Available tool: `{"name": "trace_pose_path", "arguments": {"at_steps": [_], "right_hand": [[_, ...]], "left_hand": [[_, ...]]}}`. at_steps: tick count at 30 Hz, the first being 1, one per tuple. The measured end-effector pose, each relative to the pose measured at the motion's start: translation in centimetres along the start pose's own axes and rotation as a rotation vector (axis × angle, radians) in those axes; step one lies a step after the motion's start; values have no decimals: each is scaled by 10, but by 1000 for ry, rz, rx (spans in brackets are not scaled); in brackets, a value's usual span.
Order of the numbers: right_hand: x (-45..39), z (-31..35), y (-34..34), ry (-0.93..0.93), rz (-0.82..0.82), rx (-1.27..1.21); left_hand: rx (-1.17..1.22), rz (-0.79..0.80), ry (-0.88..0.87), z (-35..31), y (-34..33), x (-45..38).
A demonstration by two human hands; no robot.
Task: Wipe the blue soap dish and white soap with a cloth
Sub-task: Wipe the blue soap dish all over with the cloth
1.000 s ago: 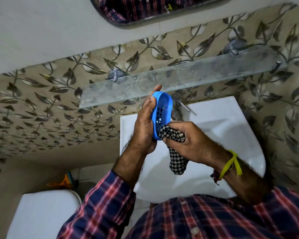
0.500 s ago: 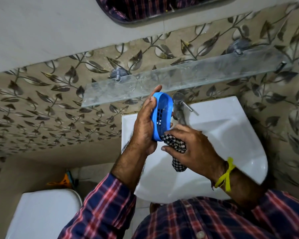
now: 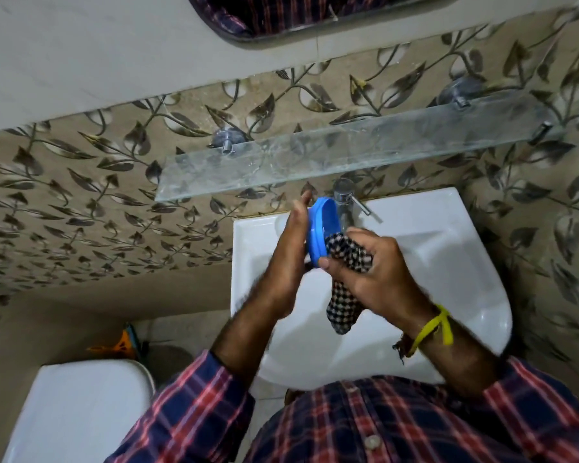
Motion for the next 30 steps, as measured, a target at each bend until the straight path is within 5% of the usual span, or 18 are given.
{"name": "trace_pose_path", "arguments": {"at_steps": [3, 8, 19, 25, 30], "right_hand": [[0, -8, 2, -177, 136, -457], [-7, 2, -4, -221, 263, -717], [4, -10, -5, -287, 187, -764], [2, -8, -3, -271, 201, -513], [-1, -8, -6, -283, 159, -398]], "left_hand": [[-503, 101, -329, 10, -10, 16], [-555, 22, -479, 9, -11, 8], [-245, 47, -269, 24, -15, 6], [103, 8, -73, 15, -20, -3], [168, -64, 4, 14, -18, -3]]}}
Point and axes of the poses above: each hand's wrist, its own x-axis away from the middle knuckle, its own y-axis out of the back of the hand, z = x × y, the point moved 6 cm from there along -x, towards the middle knuckle, and after that the axes turned 15 degrees about z, right-handed, at the moved point
